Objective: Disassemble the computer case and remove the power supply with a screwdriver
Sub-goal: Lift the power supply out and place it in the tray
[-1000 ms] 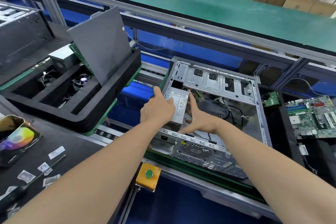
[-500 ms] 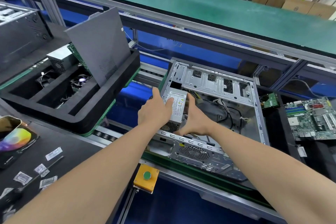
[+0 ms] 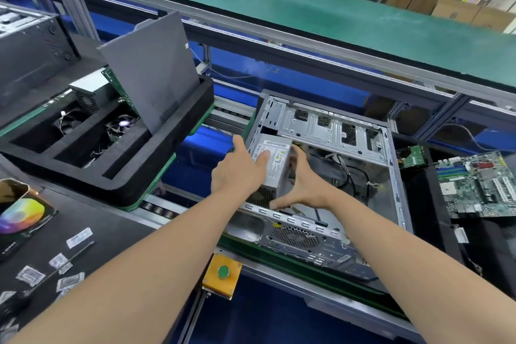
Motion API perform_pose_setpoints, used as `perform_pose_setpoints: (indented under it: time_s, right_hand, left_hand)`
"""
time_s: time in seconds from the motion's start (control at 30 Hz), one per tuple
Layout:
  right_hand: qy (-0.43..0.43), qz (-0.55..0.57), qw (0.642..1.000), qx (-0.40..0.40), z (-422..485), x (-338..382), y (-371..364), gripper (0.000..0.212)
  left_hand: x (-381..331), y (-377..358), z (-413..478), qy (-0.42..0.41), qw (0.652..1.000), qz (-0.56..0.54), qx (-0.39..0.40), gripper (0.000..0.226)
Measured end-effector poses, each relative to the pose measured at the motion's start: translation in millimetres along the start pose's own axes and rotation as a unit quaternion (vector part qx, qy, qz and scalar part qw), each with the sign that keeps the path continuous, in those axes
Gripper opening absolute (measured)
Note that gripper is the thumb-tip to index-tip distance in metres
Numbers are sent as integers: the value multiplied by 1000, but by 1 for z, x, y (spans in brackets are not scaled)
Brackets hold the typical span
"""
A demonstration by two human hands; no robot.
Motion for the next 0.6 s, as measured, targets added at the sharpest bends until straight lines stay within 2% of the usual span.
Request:
perform_pose_setpoints:
  time_s: [0.13,0.23,0.33,0.43,0.6]
  right_hand:
    - [-22,36,999,16,0,1,1,169]
    - [-12,-28,999,-12,-1,4,0,174]
    - [4,-72,997,-39,-5,3,8,170]
    - [6,-26,999,-21,-12,-5,21,164]
    - [-16,42,999,26,-29,-25,32,155]
  left_hand:
    - [3,0,0,13,1000,-18,7,68]
    - [2,-1,0,6,1000,-20,13,76]
    - [0,-1,-1,4,1000,-22,18,86]
    - [0,-1,-3,-5,1000,-7,13,90]
    - [-1,-3,0,-6,1000,23,6,81]
Point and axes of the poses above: each hand's wrist, its own z-axis towards the middle knuckle, its own y-axis out of the back of the hand, x = y × z, the point moved 10 cm from there along z, towards the middle knuckle, and after that the axes turned 4 degrees about -x, right-handed, at the moved point
